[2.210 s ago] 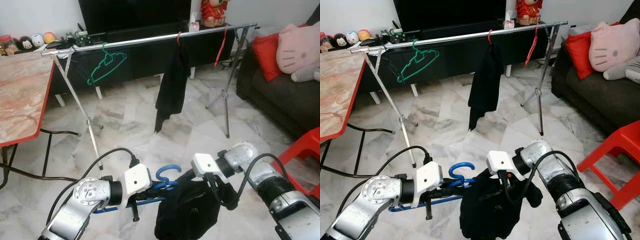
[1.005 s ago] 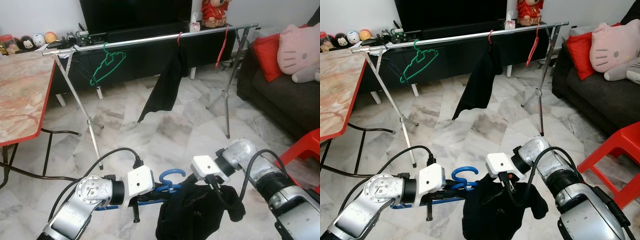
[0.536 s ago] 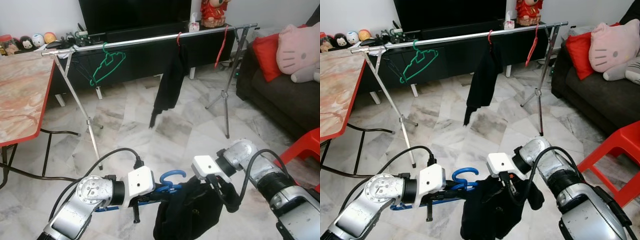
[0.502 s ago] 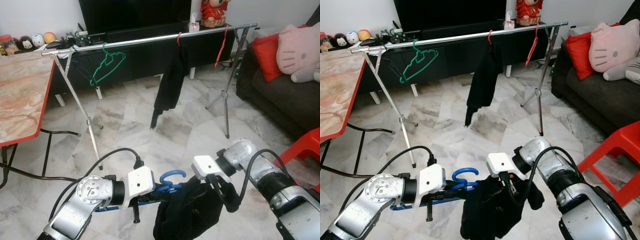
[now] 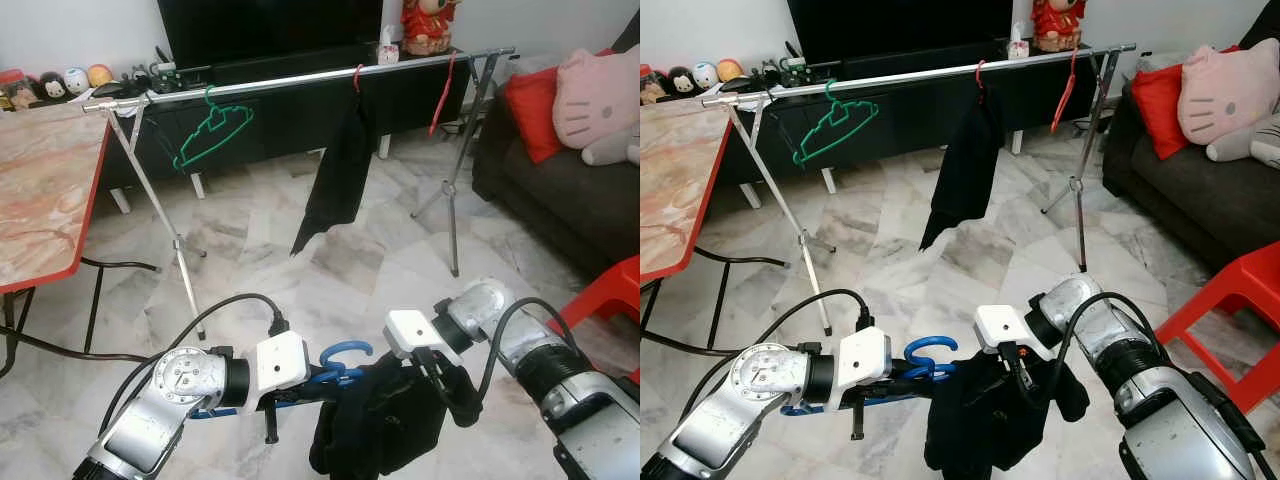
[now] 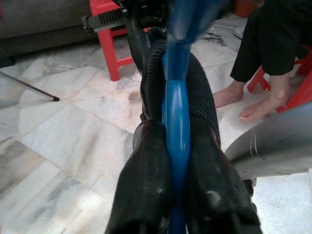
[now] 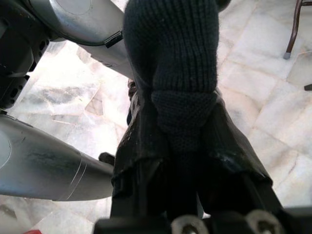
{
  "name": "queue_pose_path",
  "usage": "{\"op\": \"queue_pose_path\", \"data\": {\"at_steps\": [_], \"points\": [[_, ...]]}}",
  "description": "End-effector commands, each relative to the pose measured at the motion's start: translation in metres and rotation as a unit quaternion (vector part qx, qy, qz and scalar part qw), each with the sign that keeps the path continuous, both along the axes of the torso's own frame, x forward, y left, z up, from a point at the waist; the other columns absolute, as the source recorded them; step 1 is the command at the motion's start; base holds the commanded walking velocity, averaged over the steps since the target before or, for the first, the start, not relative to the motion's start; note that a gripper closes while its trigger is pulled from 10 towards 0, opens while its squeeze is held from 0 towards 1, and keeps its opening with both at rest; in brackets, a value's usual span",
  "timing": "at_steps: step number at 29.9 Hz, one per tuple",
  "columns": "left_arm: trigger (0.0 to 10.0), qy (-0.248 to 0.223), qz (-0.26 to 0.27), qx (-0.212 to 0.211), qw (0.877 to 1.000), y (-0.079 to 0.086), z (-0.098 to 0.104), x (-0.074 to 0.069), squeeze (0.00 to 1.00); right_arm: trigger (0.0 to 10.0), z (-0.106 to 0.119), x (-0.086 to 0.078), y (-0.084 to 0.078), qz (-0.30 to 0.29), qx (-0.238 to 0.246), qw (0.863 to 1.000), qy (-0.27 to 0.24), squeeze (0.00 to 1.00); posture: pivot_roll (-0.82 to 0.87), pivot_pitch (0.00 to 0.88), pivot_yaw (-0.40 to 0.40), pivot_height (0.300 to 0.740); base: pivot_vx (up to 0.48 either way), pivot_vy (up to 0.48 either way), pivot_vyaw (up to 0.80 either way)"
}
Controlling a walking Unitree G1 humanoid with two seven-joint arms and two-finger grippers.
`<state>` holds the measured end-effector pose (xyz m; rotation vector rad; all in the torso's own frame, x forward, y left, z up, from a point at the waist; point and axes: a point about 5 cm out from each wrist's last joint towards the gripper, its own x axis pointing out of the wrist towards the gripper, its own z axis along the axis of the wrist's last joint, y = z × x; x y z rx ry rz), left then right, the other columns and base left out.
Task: Hang hanger
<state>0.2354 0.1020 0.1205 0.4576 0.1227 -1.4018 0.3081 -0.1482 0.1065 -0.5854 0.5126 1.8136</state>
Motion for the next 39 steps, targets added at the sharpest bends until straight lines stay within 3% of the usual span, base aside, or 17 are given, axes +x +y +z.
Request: {"op": "queue_pose_path", "data": {"at_steps": [1,15,18,22,24,29,33,34,35,36,37,39], "points": [[10.0,-0.01,-0.004,0.007,1.0,0.001,0.003,0.002,1.0,0.0,0.006,0.002,0.007,0.022,0.005,1.0,-0.007,0.0,-0.11,0.0,0.005,0.74,0.0,0.0,0.0],[10.0,-0.01,0.0,0.025,1.0,0.012,0.002,0.006,1.0,0.0,-0.002,0.002,-0.003,0.019,-0.042,0.999,-0.022,0.0,-0.11,0.0,0.004,0.74,0.0,0.0,0.0],[10.0,-0.011,0.004,0.029,1.0,0.015,0.003,0.006,1.0,0.0,-0.009,0.001,-0.01,0.013,-0.077,0.996,-0.037,0.0,-0.11,0.0,0.006,0.74,0.0,0.0,0.0],[10.0,-0.011,0.004,0.029,1.0,0.015,0.003,0.006,1.0,0.0,-0.009,0.001,-0.01,0.013,-0.077,0.996,-0.037,0.0,-0.11,0.0,0.006,0.74,0.0,0.0,0.0],[10.0,-0.001,0.002,0.048,0.999,0.021,-0.001,0.003,1.0,0.0,-0.024,0.003,-0.026,-0.017,-0.159,0.984,-0.084,0.0,-0.11,0.0,0.01,0.74,0.0,0.0,0.0],[10.0,-0.002,0.019,0.062,0.998,0.029,-0.005,0.003,1.0,0.0,-0.03,0.003,-0.039,-0.02,-0.216,0.97,-0.108,0.0,-0.12,0.0,0.011,0.74,0.0,0.0,0.0],[10.0,-0.012,0.074,0.067,0.995,0.039,-0.012,0.006,1.0,0.0,-0.04,0.001,-0.055,-0.019,-0.287,0.948,-0.138,0.0,-0.12,0.0,0.007,0.74,0.0,0.0,0.0],[10.0,-0.015,0.09,0.063,0.994,0.041,-0.013,0.007,0.95,0.0,-0.043,0.0,-0.059,-0.014,-0.306,0.941,-0.144,0.0,-0.12,0.0,0.007,0.74,0.0,0.0,0.0],[10.0,-0.019,0.112,0.058,0.992,0.043,-0.015,0.009,0.82,0.0,-0.046,-0.002,-0.064,-0.007,-0.328,0.932,-0.151,0.0,-0.12,0.0,0.003,0.74,0.0,0.0,0.0],[10.0,-0.021,0.125,0.055,0.99,0.045,-0.016,0.01,0.82,0.0,-0.048,-0.003,-0.068,-0.002,-0.343,0.926,-0.156,0.0,-0.12,0.0,0.003,0.74,0.0,0.0,0.0],[10.0,-0.03,0.146,0.052,0.987,0.047,-0.018,0.012,0.0,0.0,-0.051,-0.005,-0.072,0.005,-0.357,0.92,-0.161,0.0,-0.12,0.0,0.003,0.74,0.0,0.0,0.0],[10.0,-0.041,0.177,0.046,0.982,0.05,-0.02,0.015,0.0,0.0,-0.055,-0.008,-0.076,0.016,-0.372,0.912,-0.169,0.0,-0.11,0.0,-0.002,0.74,0.0,0.0,0.0]]}}
